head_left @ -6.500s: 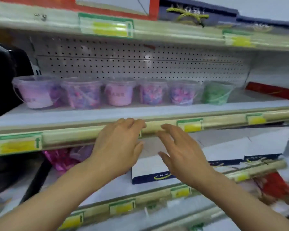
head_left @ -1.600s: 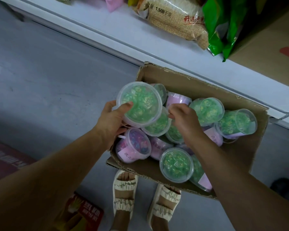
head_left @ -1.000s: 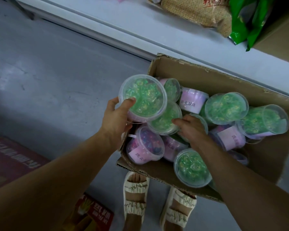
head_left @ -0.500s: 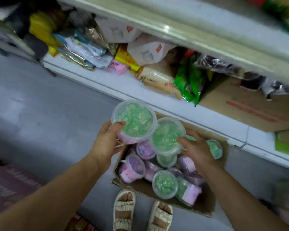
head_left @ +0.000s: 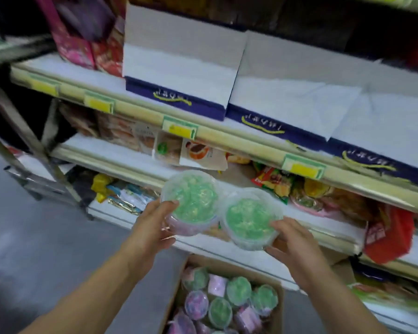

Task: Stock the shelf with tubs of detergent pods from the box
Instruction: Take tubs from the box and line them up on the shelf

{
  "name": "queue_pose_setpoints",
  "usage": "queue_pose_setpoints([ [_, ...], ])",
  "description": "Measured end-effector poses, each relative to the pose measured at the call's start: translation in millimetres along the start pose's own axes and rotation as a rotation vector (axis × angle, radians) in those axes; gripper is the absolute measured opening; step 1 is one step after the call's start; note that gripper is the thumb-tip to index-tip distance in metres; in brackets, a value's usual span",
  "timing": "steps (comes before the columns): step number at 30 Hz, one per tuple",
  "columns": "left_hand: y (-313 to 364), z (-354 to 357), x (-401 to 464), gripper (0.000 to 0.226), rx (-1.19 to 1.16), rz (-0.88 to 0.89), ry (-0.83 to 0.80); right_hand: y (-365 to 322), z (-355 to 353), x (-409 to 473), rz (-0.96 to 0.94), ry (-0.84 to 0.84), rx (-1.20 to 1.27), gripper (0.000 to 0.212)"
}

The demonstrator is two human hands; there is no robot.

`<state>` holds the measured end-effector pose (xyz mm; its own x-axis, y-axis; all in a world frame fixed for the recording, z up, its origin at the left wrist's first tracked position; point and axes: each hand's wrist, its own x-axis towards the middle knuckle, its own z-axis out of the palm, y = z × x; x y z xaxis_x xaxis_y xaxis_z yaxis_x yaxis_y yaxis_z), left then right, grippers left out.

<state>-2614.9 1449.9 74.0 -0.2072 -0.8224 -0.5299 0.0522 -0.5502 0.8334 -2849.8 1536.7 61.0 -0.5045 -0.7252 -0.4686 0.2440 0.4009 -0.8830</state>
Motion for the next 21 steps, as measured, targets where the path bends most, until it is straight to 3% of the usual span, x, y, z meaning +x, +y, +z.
queue_pose_setpoints([
  [4, 62.9, 9.8, -38.1, 0.031, 0.011, 0.093, -0.071, -71.9, -8.4, -48.0, -0.052, 0.010, 0.131, 0.013],
  [9, 125.4, 29.4, -71.2, 0.012, -0.043, 0.160, -0.121, -145.5, -27.4, -101.8, -0.168, 0.008, 0.267, 0.026],
  [21, 254.2, 138.9, -121.1, 0.037, -0.062, 0.254, -0.270, -283.8, -90.0, -147.6, -0.409, 0.065, 0.417, 0.015],
])
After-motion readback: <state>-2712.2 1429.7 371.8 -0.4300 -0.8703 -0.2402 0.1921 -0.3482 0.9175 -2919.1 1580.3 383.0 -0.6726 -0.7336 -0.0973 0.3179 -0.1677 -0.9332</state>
